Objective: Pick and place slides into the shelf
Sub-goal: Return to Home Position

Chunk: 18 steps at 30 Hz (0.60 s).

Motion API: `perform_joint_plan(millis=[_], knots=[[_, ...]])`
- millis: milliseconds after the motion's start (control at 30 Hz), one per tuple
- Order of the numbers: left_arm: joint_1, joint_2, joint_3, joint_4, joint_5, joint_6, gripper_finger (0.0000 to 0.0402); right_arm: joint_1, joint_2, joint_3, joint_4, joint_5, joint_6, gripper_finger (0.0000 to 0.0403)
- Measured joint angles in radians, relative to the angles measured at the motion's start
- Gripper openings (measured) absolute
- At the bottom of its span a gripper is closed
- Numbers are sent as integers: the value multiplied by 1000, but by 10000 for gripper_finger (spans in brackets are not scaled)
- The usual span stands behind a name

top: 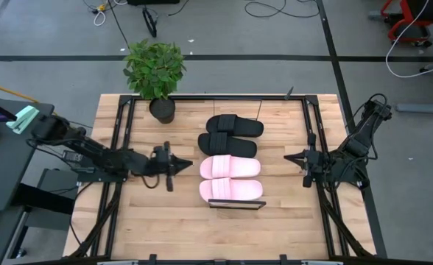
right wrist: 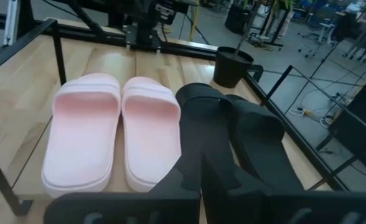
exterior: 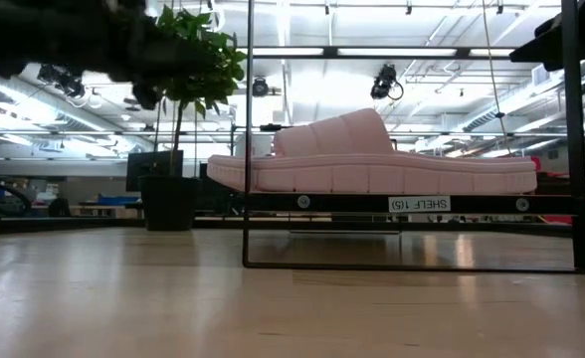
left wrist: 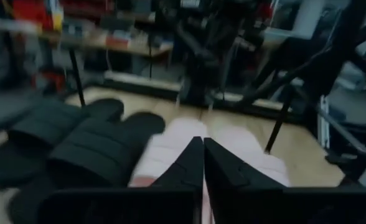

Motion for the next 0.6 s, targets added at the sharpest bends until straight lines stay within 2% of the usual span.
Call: perform_joint_plan(millis=[100, 300, 433, 600], knots=[[0, -37, -110, 172, 34, 79, 5, 0, 0, 0, 2, 16, 7, 1], [3, -101, -285, 456, 117, 152, 17, 0, 2, 0, 6, 51, 57, 1], [19, -138, -287, 453, 204, 219, 5, 0, 4, 0, 5, 100, 104, 1], [96, -168, -288, 457, 305, 305, 15, -3, 8, 0, -8, 190, 154, 1]])
